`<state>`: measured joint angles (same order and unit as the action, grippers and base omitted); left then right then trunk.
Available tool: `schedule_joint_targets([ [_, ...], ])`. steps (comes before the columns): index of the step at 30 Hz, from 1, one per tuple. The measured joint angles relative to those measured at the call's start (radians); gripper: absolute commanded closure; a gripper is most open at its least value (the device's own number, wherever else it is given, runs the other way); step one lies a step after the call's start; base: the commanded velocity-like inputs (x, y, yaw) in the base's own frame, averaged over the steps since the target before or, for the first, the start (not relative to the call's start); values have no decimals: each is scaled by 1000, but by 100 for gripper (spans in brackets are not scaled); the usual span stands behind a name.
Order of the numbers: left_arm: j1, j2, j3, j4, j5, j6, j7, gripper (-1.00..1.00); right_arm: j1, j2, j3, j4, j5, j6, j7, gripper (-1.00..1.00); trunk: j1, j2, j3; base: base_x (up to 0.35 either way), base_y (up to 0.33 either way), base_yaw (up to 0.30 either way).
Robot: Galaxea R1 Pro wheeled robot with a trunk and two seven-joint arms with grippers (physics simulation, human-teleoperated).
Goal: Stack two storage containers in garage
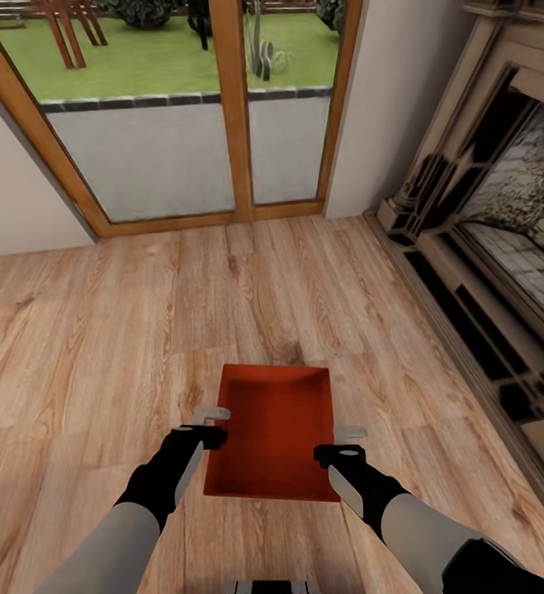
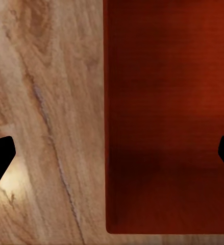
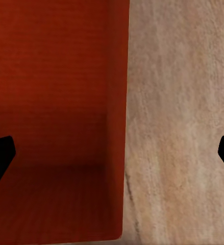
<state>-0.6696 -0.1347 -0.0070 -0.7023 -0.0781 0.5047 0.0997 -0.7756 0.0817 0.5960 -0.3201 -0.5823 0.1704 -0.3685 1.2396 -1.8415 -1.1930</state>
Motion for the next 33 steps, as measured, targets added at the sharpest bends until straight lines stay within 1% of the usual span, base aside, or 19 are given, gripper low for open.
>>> schedule_joint_targets([
  [9,0,0,0,1,0,-1,0,-100,0,-3,0,0,0,0,0,-100,35,-63,-28,0,0,0],
  [16,0,0,0,1,0,-2,1,-100,0,-8,0,0,0,0,0,-100,35,-63,-28,0,0,0],
  [30,1,0,-1,3,0,-1,-3,-100,0,-10,0,0,-2,0,0,-100,88,-161,-72,0,0,0],
  [33,0,0,-1,3,0,-1,-4,-100,0,-12,0,0,0,2,0,-100,88,-161,-72,0,0,0],
])
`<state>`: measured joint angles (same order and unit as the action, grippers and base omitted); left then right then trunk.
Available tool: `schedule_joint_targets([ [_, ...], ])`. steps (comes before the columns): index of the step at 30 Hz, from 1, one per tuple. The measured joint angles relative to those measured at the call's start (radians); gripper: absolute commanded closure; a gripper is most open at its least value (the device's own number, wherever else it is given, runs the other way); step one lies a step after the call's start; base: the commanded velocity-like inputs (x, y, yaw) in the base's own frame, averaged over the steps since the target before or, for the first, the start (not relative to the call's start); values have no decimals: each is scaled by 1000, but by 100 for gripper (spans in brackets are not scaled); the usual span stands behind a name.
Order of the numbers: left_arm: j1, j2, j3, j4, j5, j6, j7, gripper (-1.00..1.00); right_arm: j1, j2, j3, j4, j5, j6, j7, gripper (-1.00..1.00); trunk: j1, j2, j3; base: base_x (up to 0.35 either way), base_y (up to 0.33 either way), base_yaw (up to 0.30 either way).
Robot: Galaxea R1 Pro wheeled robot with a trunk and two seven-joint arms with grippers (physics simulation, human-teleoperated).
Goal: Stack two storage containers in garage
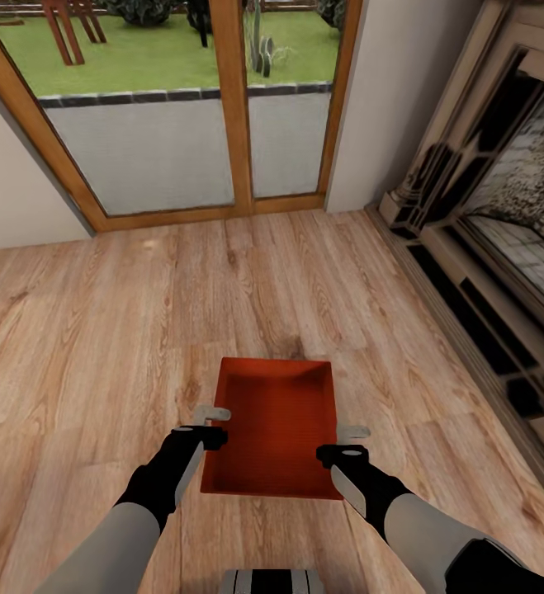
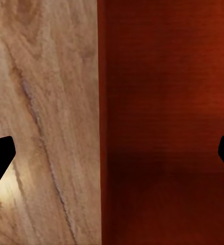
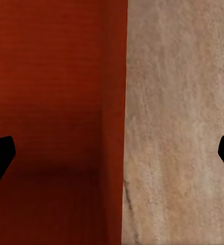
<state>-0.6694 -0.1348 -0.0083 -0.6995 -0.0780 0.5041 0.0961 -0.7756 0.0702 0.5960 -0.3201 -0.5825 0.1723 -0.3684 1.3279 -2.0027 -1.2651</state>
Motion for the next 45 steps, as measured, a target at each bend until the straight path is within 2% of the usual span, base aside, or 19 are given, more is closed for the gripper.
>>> schedule_joint_targets([
  [4,0,0,0,0,0,0,0,-100,0,-11,0,0,0,6,0,-100,0,0,0,0,0,0],
  [12,0,0,1,0,0,1,-1,-100,-16,-14,0,6,-1,10,-2,-100,0,0,0,0,0,0],
  [36,0,2,5,0,0,0,0,-100,-18,-13,0,11,-1,4,-1,-100,92,-168,-75,0,0,0],
  [42,0,2,6,0,0,-2,2,-100,-18,-13,0,12,-3,4,0,-100,92,-168,-75,0,0,0],
  [45,0,2,6,0,0,-1,1,-100,-18,-13,0,12,-2,4,0,-100,103,-189,-84,0,0,0],
])
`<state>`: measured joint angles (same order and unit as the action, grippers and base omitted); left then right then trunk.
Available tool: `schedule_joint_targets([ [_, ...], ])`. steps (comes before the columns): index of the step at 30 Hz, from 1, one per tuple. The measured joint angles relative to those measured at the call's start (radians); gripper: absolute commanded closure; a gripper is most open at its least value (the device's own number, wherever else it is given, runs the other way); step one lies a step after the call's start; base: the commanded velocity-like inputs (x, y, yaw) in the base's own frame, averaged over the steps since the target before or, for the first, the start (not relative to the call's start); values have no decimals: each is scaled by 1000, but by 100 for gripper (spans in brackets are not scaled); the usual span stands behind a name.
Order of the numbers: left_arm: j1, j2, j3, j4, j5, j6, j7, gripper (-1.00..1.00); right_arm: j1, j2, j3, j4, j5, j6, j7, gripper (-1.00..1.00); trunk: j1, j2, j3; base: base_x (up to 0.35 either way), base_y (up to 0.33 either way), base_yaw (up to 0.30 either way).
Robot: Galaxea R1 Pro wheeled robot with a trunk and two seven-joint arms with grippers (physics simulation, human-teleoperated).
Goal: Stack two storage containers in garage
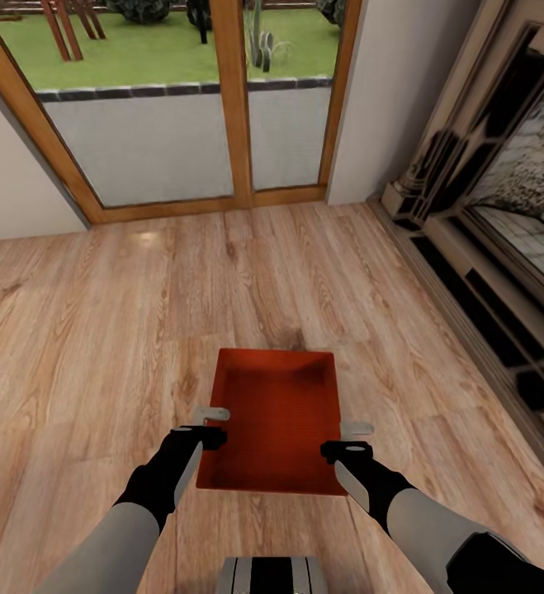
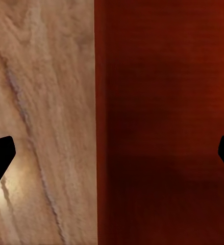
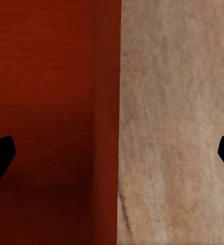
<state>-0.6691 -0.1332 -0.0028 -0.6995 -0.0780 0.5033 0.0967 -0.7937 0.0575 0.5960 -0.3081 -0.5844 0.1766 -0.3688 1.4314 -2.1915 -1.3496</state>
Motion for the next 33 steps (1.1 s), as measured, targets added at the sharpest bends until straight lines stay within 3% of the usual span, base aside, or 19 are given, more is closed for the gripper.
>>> schedule_joint_targets([
  [14,0,0,0,0,0,0,-1,-100,0,0,0,0,2,1,0,-100,54,-98,-44,0,0,0],
  [24,-1,0,1,0,0,-1,0,-100,0,-1,0,-1,2,1,0,-100,54,-98,-44,0,0,0],
  [33,0,0,1,0,0,2,-1,-100,0,-2,0,-1,2,2,0,-100,88,-161,-72,0,0,0],
])
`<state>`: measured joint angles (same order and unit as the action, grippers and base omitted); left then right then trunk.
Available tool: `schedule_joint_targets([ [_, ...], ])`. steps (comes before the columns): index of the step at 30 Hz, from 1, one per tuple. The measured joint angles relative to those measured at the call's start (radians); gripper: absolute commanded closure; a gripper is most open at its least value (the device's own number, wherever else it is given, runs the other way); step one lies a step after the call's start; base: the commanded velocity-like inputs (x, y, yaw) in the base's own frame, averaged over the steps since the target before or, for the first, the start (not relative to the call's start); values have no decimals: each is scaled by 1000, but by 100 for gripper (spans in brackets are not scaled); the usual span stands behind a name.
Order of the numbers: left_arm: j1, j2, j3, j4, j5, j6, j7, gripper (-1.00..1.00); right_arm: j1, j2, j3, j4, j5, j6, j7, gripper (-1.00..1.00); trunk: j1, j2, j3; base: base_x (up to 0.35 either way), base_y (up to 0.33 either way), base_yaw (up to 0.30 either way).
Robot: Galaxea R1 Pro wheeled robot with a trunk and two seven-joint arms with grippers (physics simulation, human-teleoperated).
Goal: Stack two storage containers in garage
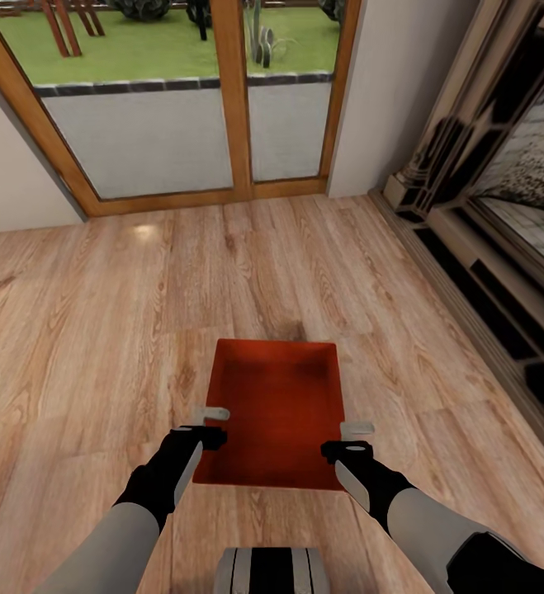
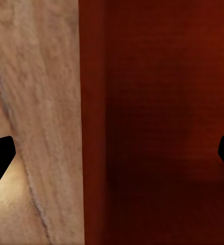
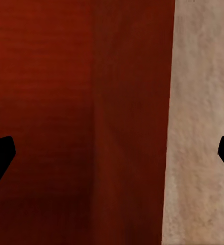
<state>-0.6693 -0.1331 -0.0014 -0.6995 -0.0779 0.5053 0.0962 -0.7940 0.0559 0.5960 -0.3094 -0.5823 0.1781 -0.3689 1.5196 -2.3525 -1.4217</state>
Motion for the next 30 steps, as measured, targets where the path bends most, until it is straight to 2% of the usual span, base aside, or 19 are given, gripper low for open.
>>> schedule_joint_targets([
  [2,0,0,0,-1,0,0,0,-100,-1,1,-1,1,2,3,-1,-100,6,-14,-6,0,0,0],
  [13,0,0,3,-1,0,0,0,-100,-5,0,-2,1,-17,5,0,-100,7,-15,-6,0,0,0],
  [30,0,2,5,-4,-1,2,9,-100,-4,1,-3,4,-17,-5,-2,-100,7,-15,-6,0,0,0],
])
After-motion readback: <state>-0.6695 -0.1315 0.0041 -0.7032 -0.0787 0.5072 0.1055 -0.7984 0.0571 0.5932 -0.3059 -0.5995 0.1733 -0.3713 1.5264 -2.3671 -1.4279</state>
